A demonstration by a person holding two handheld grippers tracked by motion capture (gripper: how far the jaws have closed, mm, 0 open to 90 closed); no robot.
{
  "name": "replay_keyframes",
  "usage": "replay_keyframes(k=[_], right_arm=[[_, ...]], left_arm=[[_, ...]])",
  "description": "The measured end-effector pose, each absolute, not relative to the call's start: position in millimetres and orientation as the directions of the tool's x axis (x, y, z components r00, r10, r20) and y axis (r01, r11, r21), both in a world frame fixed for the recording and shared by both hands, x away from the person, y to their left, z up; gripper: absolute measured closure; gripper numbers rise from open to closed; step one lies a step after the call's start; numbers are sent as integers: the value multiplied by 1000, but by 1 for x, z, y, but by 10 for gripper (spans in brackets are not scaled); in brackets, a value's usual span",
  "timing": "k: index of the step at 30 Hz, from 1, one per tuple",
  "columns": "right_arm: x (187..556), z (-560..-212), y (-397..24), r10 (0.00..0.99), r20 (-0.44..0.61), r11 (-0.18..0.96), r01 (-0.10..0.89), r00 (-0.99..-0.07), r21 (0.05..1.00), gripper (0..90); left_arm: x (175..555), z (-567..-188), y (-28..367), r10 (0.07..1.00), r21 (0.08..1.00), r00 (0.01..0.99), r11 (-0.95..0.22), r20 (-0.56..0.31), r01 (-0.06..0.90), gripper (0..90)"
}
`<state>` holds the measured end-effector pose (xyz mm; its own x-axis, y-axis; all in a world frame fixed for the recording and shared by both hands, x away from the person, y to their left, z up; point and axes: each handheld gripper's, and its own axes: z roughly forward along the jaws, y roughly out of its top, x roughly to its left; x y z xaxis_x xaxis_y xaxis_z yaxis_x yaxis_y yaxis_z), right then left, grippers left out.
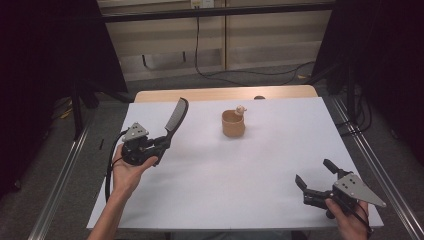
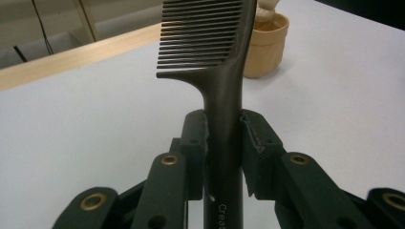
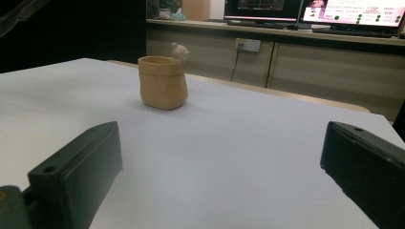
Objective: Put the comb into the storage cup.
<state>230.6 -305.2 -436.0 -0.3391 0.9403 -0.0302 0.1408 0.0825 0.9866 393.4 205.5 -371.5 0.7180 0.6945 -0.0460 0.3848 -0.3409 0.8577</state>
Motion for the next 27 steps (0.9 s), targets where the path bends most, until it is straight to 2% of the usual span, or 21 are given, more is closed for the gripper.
replay_keyframes(k=[27], right_arm=[[230, -436, -305, 941, -31, 82, 137, -337, 987, 0]], left_arm=[[385, -358, 206, 706, 945, 707, -192, -54, 264, 727]])
